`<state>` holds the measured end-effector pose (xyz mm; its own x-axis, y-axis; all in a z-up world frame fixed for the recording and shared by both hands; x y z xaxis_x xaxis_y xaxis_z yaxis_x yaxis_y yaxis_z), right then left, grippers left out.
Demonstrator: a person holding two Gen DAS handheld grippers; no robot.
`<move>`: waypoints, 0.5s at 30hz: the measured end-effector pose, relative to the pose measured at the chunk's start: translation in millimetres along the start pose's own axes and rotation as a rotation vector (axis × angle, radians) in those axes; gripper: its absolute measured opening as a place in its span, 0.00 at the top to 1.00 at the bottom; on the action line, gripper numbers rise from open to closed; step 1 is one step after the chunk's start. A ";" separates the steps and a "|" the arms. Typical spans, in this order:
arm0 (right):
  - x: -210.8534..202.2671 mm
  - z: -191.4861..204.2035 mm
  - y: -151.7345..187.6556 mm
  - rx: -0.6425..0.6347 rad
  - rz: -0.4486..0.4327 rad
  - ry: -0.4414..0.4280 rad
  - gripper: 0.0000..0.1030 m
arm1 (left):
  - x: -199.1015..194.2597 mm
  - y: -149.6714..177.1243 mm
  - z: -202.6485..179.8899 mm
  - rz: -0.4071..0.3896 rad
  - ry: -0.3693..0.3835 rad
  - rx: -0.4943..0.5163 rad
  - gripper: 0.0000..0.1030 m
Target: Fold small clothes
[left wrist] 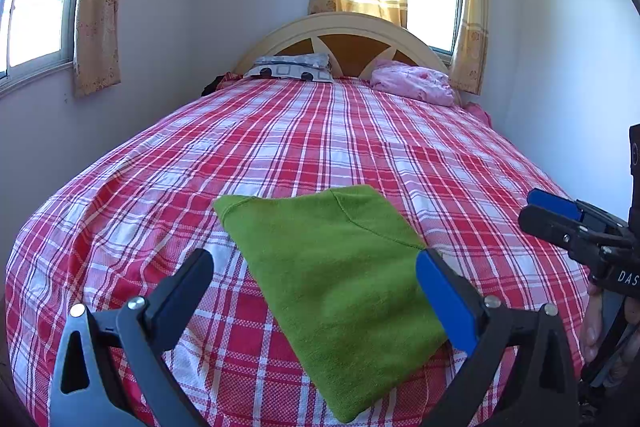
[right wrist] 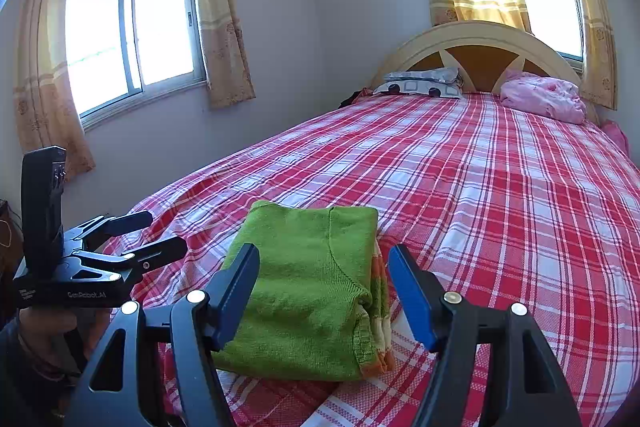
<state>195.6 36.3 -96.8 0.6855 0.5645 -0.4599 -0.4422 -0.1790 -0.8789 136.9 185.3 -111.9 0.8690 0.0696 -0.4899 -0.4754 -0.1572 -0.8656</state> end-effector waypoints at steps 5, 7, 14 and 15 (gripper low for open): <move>0.1 1.3 1.1 0.001 0.002 -0.001 0.34 | 0.3 0.3 -0.2 0.002 0.000 0.003 0.00; 0.1 2.3 1.7 0.001 0.001 0.000 0.34 | -0.4 0.5 -0.6 0.000 -0.001 0.001 0.00; -0.4 3.4 1.6 0.000 -0.002 -0.001 0.34 | 0.9 -3.2 -0.8 0.000 -0.037 0.032 0.00; -0.5 3.8 1.4 -0.001 -0.003 -0.001 0.34 | 1.1 -3.7 -0.5 0.000 -0.042 0.035 0.00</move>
<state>192.4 38.9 -97.3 0.6859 0.5660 -0.4574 -0.4400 -0.1780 -0.8802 139.7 185.5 -109.2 0.8627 0.1106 -0.4935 -0.4809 -0.1227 -0.8682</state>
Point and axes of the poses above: each gripper's, at about its wrist camera, not at the fingertips, and x roughly the way its jaws point, z to its left, y to its underside, the point moved 7 cm from there along x, roughly the way its jaws point, and after that the axes turned 1 degree about y, right-handed, at the moved point
